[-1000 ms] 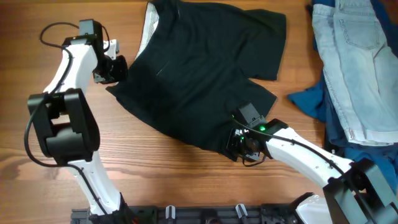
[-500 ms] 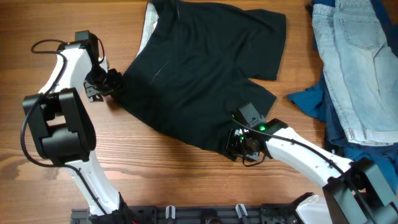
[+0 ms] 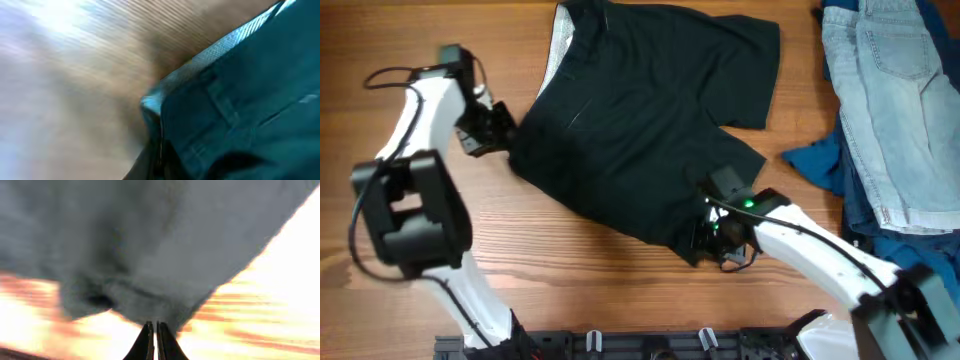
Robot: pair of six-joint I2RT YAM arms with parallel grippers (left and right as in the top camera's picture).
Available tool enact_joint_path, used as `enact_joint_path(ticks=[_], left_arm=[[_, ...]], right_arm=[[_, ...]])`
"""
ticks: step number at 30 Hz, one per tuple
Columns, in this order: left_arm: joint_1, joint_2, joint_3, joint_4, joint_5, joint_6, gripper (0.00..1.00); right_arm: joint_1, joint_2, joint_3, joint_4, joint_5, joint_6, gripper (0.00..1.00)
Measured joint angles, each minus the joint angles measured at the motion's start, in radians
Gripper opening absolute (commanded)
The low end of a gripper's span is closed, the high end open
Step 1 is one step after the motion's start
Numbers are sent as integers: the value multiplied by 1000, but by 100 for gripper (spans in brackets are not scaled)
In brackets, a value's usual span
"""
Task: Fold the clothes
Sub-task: 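Lift the bottom half and fold it up onto the waistband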
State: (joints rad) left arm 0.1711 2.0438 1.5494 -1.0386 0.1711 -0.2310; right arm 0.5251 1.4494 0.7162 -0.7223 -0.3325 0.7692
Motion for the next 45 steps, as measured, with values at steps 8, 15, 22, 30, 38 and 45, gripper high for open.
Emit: enact_joint_path(ticks=[8,15,22,30,38,45], left_arm=[[77,-245,0,-83,10,-8,4],[24,-245,0,-11,10,-8,4],[23,-245,0,-8,10,-8,4],[23,-245,0,-13,10,-8,4],[23,-245,0,-21,10,-8,4],[23,-245,0,-24,10,-8,4]], right_arm=[[-74,-58,137,-243,-26,-51,64],[314,-33,137,-175,14,75,82],[391,163,137,-86,212,98,41],[391,170,109,17,262,98,40],[402,170,92,13,225,93,59],[430,170,91,-42,237,142,4]])
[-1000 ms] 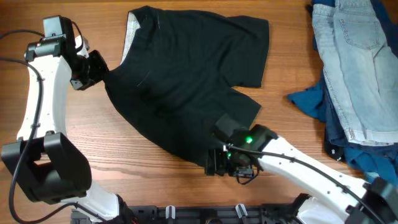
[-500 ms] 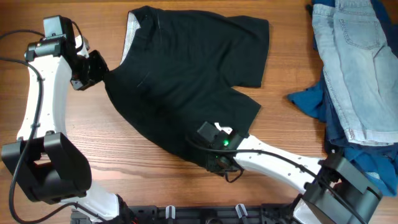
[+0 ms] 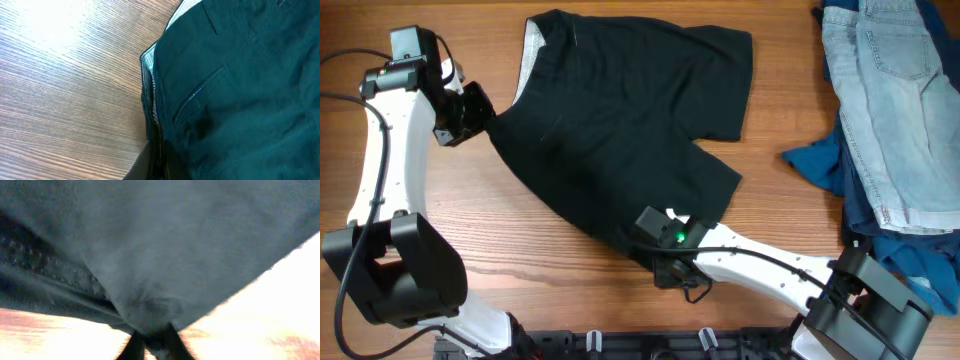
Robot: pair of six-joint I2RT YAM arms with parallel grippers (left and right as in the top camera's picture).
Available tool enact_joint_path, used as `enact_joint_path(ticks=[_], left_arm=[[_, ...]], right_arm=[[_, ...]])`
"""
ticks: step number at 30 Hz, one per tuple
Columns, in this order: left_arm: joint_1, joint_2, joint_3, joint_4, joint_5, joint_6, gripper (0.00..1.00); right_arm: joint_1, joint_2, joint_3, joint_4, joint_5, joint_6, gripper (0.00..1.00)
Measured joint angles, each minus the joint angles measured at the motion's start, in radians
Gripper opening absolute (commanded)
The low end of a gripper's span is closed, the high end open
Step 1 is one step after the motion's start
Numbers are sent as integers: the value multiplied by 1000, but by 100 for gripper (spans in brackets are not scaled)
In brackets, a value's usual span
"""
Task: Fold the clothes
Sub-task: 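Lift the bottom half and fold it up onto the waistband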
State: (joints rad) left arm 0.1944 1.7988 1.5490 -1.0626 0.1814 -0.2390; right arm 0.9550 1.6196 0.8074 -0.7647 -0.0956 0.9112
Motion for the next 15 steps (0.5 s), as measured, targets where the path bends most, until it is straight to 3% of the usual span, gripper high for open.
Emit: enact_joint_path(ticks=[5,7,12,15], left_arm=[[-4,0,0,-12,4,0,4],[-6,-3,0,-25,7,0,4],[-3,-129,-3,-47,-20,-20,4],[-3,-293,-3,-134,-63,-40,4]], right_arm=[[-23,-9,3,-79,6,60,4],[-106,-98,24,-159,3,29,4],[-427,-333,183,-197,-56,-251,4],[-500,-341,253,-252,-66,-366,4]])
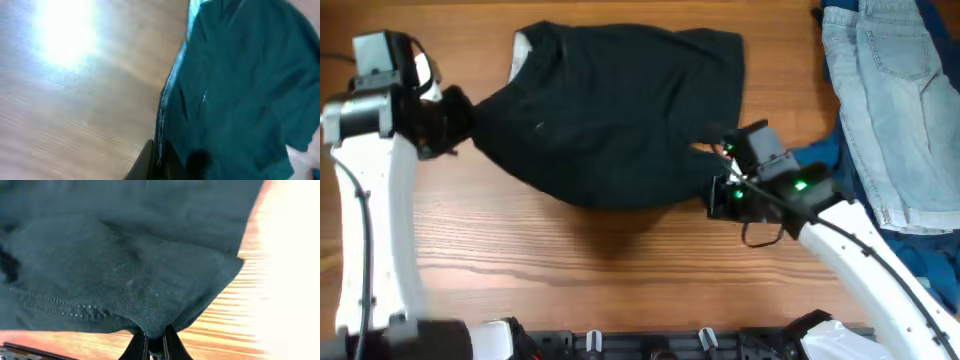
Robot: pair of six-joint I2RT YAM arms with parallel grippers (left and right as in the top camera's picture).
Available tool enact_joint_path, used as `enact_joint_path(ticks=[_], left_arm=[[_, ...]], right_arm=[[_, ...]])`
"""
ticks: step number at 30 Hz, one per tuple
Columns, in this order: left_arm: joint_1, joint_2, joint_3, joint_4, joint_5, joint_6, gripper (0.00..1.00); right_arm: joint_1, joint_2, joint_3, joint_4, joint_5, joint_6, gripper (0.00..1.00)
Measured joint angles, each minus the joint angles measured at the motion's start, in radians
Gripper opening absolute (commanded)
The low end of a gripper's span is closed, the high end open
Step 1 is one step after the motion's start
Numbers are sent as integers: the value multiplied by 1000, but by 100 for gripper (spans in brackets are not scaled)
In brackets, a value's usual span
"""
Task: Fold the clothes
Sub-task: 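Lift the bottom half and fold it up onto the waistband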
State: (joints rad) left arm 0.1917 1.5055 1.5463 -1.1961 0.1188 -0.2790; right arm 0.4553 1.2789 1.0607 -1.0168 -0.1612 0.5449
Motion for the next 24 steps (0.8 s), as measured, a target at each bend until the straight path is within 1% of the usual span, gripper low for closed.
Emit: enact_joint_path(ticks=[3,7,9,11,13,15,18,19,20,24], left_arm=[[0,-67,0,-54,-27,-13,4],[0,-127,0,-81,-44,-44,4],[0,-175,0,-117,-45,-55,4],[0,-190,0,-129,-47,-57,4],[0,-191,-22,-90,-47,-59,4],[0,-190,-77,-45,-47,-64,4],[0,-188,-228,97,-56,-79,4],[0,-183,-254,125,-62,-83,4],[0,-175,-290,199,-71,-93,4],[0,-83,-325,429,-108,-117,4]], right_arm=[[-21,0,102,-92,1,-77,4],[-21,0,216,-207,2,-106,4],[-21,0,246,-219,2,-136,4],[-21,0,247,-162,10,-174,4],[-21,24,251,-28,32,-204,4],[-21,84,253,46,55,-226,4],[-21,226,253,185,109,-243,4],[-21,263,253,224,123,-249,5],[-21,313,253,268,146,-256,4],[-72,411,253,464,196,-264,4]])
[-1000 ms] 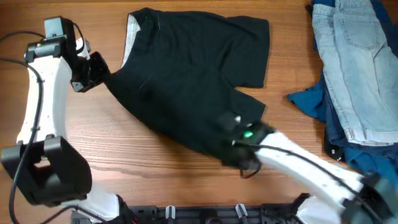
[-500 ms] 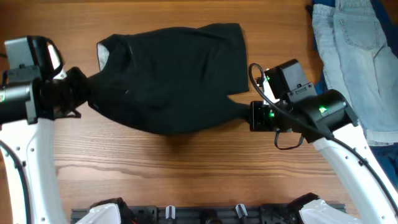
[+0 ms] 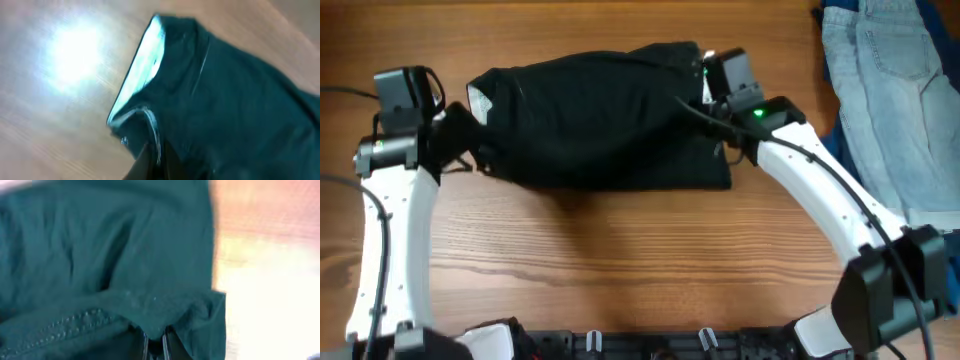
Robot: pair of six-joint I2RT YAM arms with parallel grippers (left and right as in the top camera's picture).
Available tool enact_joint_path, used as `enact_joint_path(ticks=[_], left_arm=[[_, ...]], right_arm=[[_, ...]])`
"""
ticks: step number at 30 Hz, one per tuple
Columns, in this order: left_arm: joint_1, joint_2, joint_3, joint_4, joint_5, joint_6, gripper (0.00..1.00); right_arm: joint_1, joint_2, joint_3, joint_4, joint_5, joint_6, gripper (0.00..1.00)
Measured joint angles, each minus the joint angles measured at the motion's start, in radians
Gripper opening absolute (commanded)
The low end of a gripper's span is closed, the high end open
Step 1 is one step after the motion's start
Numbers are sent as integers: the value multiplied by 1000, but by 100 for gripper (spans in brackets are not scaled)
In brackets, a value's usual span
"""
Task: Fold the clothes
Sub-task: 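Lift the bottom half and fold it up onto the waistband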
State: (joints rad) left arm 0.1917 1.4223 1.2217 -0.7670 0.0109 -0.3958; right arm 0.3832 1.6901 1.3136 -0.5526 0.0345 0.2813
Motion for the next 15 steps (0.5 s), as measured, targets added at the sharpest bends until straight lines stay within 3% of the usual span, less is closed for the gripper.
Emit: enact_joint_path(ticks=[5,11,13,15], left_arm=[[0,130,-5,302,-6,-8,4],[0,316,-5,550,-6,-8,6],[0,356,-6,613,-6,-8,10],[0,374,-7,687,-8,-10,25]], right_arm=[[-55,37,2,349,15,-94,4],[-53,314,8,601,19,-130,4],[-53,370,8,615,19,-130,4],[-53,375,8,649,26,-130,4]])
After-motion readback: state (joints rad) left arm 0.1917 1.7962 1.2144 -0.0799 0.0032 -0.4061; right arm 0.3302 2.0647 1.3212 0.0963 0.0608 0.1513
